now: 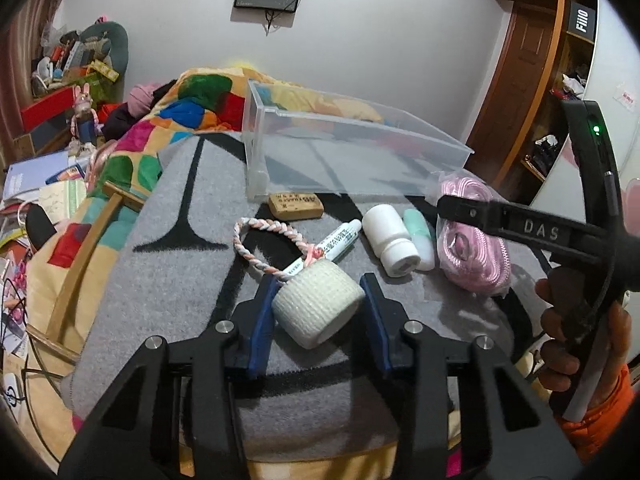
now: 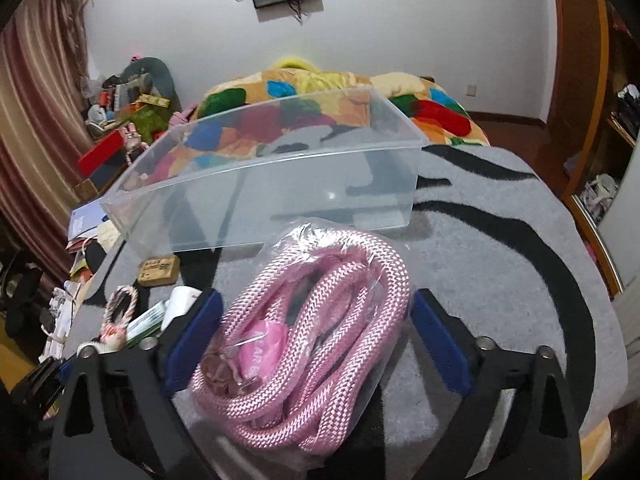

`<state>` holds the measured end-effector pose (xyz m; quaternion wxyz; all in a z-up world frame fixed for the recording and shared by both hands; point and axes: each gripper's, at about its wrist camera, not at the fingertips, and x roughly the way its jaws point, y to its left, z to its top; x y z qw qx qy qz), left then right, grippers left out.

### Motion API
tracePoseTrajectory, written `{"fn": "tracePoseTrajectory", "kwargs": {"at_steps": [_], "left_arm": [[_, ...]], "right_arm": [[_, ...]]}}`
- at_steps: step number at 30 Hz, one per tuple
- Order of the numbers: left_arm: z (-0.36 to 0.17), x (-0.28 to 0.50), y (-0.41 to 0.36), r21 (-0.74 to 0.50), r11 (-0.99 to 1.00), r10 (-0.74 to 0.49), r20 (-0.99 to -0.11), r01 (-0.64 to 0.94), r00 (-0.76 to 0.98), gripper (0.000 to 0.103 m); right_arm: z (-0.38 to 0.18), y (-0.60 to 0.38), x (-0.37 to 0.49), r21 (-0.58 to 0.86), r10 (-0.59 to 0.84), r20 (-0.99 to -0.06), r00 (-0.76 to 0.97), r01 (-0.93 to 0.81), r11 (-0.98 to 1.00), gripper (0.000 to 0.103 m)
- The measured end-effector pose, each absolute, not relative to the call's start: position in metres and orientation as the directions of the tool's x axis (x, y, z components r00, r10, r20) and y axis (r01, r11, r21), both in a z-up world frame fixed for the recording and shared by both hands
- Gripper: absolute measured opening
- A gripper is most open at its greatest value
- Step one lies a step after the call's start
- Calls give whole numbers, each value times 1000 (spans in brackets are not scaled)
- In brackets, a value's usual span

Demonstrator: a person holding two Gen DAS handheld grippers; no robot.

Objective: Organize objects
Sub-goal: 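Grasp the white tape roll with the left tool while the right tool grasps the bagged pink rope, then carry the tape roll into the clear box and release with left while right drops the rope bag in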

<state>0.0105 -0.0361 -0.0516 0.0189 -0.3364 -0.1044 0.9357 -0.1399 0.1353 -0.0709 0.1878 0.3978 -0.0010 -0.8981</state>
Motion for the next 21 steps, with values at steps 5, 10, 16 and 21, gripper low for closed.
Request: {"fn": "tracePoseTrajectory", "kwargs": {"at_steps": [5,10,16,21], "left_arm": [[-40,19,-31,-169,-985,81,-585,23,-807,41],[-27,18,-31,-152,-988,60,-572,34,-818,41],[-9,7,-37,-165,-985,51,-558,50,-828,41],[10,-7,-40,-159,-986,38,-531,55,-847,41]], "right_arm": [[-66,138,-130,124,-355,-699,-620,383,-915,70],[-64,149,-123,154,-395,-689,-607,411,-899,53],[-59,162,-121,204,-442,-676,-590,427,-881,33],[-53,171,-123,236,-476,-654,-588,439,-867,30]]}}
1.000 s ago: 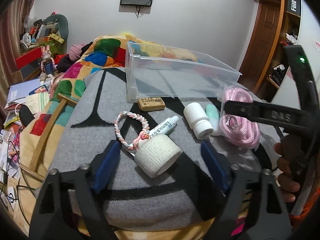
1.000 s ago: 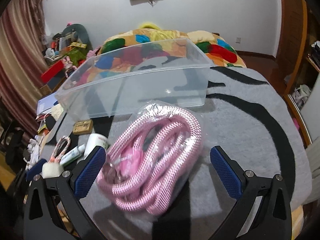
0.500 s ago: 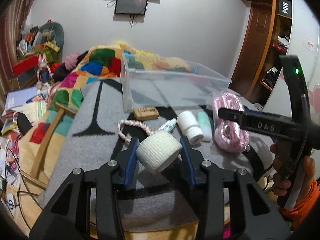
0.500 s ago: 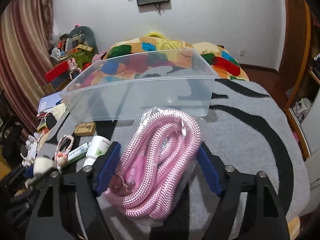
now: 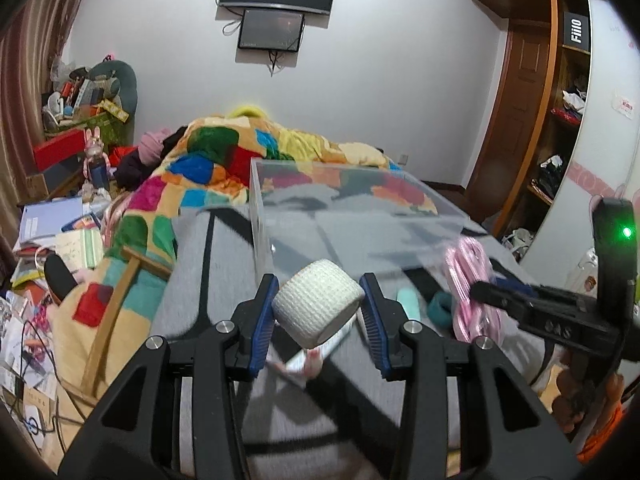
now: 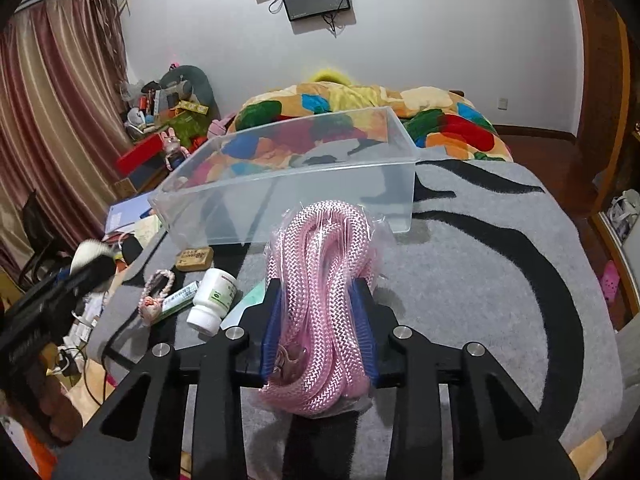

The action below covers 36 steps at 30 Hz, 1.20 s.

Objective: Organize objects
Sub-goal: 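Carry the tape roll into the clear box and release with left while right drops the rope bag in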

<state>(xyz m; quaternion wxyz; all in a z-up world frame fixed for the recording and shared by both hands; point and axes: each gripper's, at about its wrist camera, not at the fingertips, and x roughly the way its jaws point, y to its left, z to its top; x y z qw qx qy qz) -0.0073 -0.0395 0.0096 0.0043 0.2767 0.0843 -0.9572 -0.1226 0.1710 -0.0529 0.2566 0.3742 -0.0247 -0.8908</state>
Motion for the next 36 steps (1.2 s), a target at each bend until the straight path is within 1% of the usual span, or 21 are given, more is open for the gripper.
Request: {"fn": "tracePoseTrajectory", "kwargs": {"at_steps": [4,11,15,19,24,27,29,33,36], "left_arm": [[23,-22,-38,-134,-990,28,-519,49,-855,41],[40,-55,-39,-134,-990,39,-506,34,-861,41],[43,-77,-40,-119,-992,28,-517,39,-856,41],[40,-104,-43,-107,-994,27,-548,37,-836,41],[24,-135,-47,-109,-993,37,-614,38,-789,41],[14,-156,-50,-133,-991,69,-662,26,-746,41],[7,-164,-47,-124,-992,64,-684,29,-727,41],[-2,-176,-41,-95,-995,49,-708,26,-704,41],[-8,-182,-38,-95,-995,53,-726,24,-686,41]], "right_arm": [[-37,179,-124,252,-502,-616,-607,452,-856,30],[-8,183,-137,248,-520,-556,-648,469,-848,30],[6,174,-155,222,-513,-540,-667,474,-852,30],[16,161,-179,184,-497,-532,-686,479,-858,30],[18,141,-208,132,-465,-548,-696,477,-869,30],[13,132,-229,134,-458,-580,-673,477,-869,30],[7,128,-240,133,-451,-605,-656,476,-869,30],[-4,120,-256,125,-441,-643,-626,482,-867,30],[-11,114,-263,118,-438,-670,-600,496,-860,30]]}}
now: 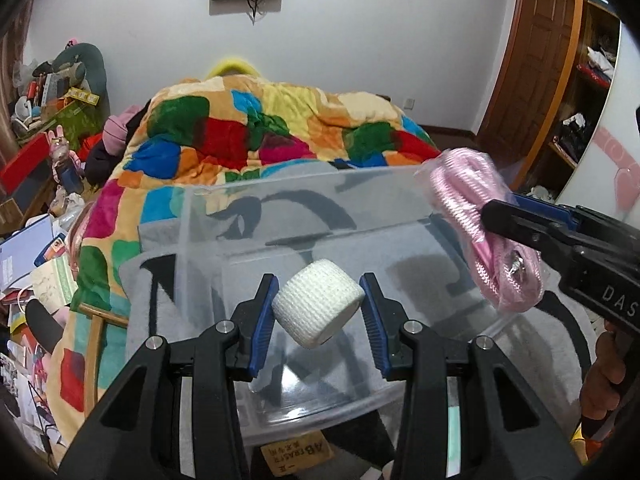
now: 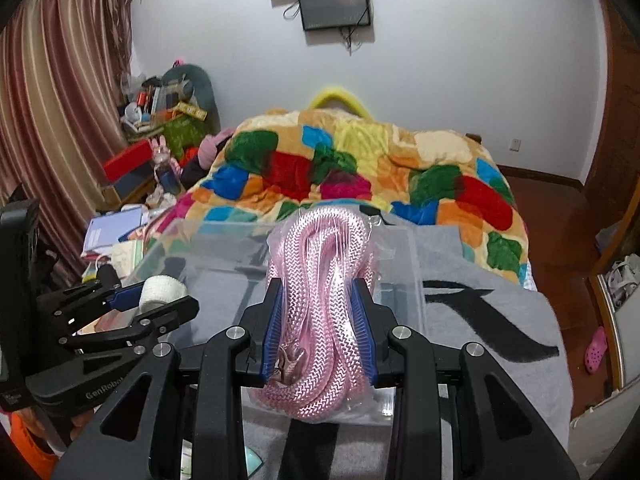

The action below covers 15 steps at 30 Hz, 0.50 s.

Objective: Organize objects
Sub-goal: 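Carry the tape roll into the clear box and release with left while right drops the rope bag in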

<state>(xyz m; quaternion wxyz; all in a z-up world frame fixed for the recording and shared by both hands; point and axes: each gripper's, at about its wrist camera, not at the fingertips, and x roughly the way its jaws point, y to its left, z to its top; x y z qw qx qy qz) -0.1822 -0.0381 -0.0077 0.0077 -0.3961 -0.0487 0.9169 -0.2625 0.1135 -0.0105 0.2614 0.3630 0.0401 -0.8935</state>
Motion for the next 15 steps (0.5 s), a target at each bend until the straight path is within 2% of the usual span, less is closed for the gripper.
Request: {"fn": "tracePoseTrajectory", "kwargs": {"at_steps": [5,7,9,10,15], "left_arm": [[-10,-185,-32,-58,-998,25,-736,26,-676,42],[-10,-185,-31,-53,-998,25,-739,20,-673,47],[-10,-184,-31,-61,-998,32,-742,19,-670,60],[-10,-184,-31,-68,-997,38,-742,19,-670,62],[-7,-178,-34,-96,-995,60,-738,16,-672,62]], "right_arm": [[-21,102,-273,98,-420,-720,-553,517,-850,30],[-26,98,-277,103,-424,-741,-520,536,-838,28],[-33,94,-278,96,-416,-761,-498,547,-832,26],[-35,92,-277,88,-411,-766,-494,552,-829,26],[-38,96,-268,98,-422,-764,-488,560,-823,26]]}}
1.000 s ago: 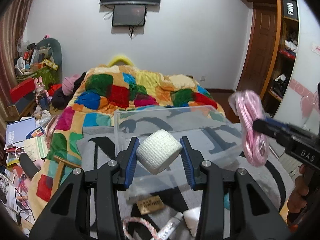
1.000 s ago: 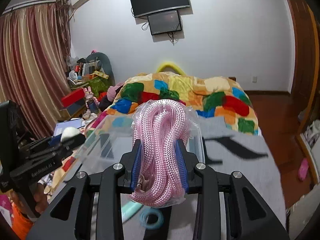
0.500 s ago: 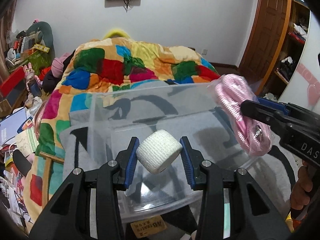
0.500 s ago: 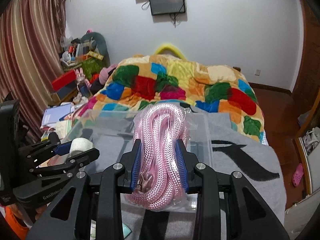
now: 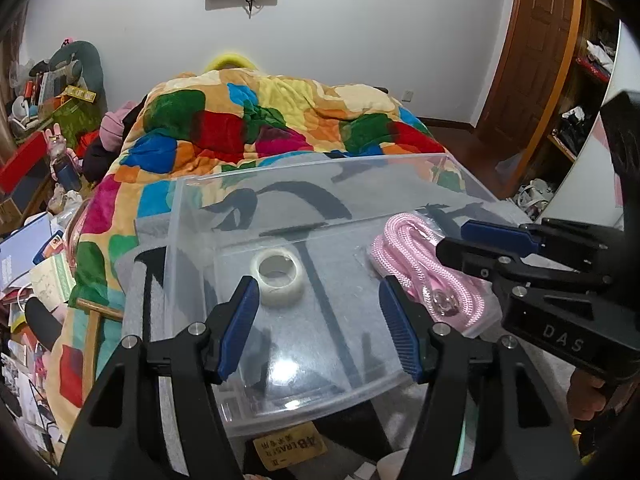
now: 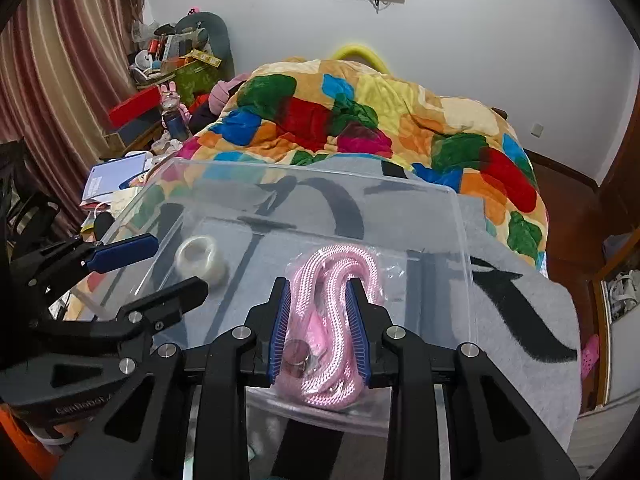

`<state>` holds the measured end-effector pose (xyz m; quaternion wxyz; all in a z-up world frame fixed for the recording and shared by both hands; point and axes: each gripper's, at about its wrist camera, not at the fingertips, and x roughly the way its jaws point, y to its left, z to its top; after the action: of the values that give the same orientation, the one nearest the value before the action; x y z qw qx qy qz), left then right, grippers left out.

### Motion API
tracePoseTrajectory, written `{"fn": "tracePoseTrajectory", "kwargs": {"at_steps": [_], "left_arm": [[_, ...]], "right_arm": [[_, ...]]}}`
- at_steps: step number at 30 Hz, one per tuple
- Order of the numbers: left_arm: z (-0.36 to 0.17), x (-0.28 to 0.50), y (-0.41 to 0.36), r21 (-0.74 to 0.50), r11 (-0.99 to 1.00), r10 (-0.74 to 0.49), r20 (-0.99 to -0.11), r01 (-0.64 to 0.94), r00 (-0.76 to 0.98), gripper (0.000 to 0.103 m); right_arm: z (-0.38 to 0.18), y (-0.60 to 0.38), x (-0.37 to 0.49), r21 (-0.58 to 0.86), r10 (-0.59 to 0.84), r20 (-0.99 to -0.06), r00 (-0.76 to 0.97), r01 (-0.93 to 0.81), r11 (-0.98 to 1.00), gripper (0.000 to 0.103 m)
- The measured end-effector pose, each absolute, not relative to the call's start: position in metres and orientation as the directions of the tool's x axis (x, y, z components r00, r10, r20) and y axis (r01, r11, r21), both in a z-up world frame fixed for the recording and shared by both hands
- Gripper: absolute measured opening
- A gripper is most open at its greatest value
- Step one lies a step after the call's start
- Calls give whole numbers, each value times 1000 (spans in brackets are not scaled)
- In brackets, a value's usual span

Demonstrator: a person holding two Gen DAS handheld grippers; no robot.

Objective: Organize objects
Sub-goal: 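Carry the tape roll into the clear box and release with left while right drops the rope bag in, then grasp the wooden eraser with the left tool while the right tool grasps the blue tape roll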

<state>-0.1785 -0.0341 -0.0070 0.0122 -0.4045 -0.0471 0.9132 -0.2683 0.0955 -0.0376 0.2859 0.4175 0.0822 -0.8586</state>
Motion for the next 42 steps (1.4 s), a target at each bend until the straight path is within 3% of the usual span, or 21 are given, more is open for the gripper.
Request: {"fn": "tracePoseTrajectory", "kwargs": {"at_steps": [5,7,9,12,18,26,34,39,40,42], "left_arm": [[5,-164,-36,-108,-994,78,-717,0,-693,68],[12,-156,-38,-116,-993,81,-701,1,-708,76],[18,-147,-42,-129,-992,84,-684,8,-724,85],[26,-132,-47,-125,-992,69,-667,21,-742,91],[26,-108,-48,-92,-996,46,-675,22,-737,93],[-6,-95,-49,-73,-997,43,-731,16,-681,93],[-41,-91,-48,-73,-997,49,-791,15,-610,82],[-54,-100,-48,-91,-995,58,-817,29,-574,68],[-55,-102,-48,-93,-995,56,-819,35,-572,65],[-57,-105,-48,-90,-995,49,-818,44,-573,58]], "right_arm": [[-29,109,-255,124,-450,-742,-497,558,-821,28],[-23,115,-246,128,-463,-725,-510,561,-818,35],[-17,122,-235,134,-477,-705,-525,562,-816,47],[-8,134,-217,160,-512,-673,-534,570,-806,59],[-4,148,-190,139,-511,-645,-568,571,-809,67],[-27,157,-164,136,-504,-680,-532,584,-800,68],[-67,159,-152,154,-492,-743,-454,600,-785,68],[-85,159,-154,173,-488,-765,-420,595,-785,67],[-87,160,-155,176,-486,-767,-419,592,-787,66],[-90,160,-156,174,-484,-769,-419,590,-788,54]]}}
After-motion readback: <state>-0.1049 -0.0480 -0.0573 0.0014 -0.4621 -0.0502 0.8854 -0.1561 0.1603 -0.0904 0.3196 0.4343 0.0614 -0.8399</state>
